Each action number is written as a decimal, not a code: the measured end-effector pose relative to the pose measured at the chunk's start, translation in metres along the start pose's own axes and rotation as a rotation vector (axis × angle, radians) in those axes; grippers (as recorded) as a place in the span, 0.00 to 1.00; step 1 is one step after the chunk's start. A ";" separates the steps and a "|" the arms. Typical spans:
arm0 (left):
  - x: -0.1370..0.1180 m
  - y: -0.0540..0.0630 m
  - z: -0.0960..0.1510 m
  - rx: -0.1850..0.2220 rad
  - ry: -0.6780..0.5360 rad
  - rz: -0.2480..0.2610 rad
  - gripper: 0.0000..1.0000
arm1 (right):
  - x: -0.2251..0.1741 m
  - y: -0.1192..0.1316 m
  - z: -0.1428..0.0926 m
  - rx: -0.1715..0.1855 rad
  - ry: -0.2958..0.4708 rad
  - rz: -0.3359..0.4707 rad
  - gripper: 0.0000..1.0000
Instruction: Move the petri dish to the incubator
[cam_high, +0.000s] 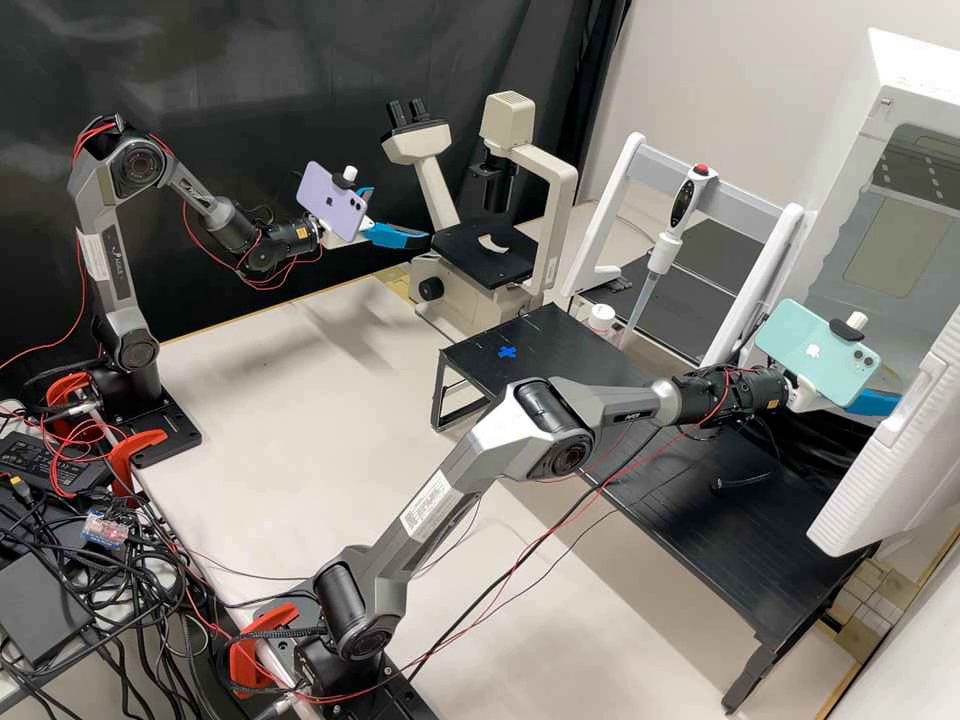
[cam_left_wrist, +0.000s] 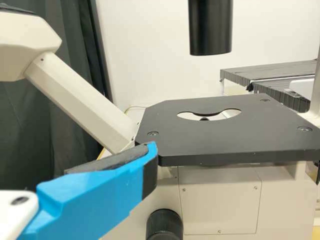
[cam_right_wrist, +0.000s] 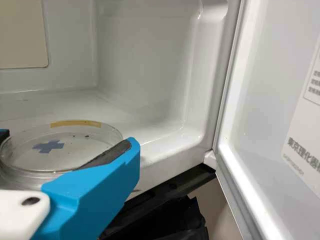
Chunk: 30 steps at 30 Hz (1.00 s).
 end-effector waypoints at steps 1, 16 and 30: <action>0.000 0.000 0.000 0.000 0.000 0.000 1.00 | 0.001 0.000 0.000 0.001 0.000 0.002 0.00; 0.000 0.000 0.000 0.000 0.000 0.000 1.00 | 0.014 -0.016 0.002 0.007 -0.041 -0.020 1.00; 0.000 0.000 0.000 0.000 0.000 0.000 1.00 | 0.005 -0.019 0.009 0.022 -0.061 -0.021 1.00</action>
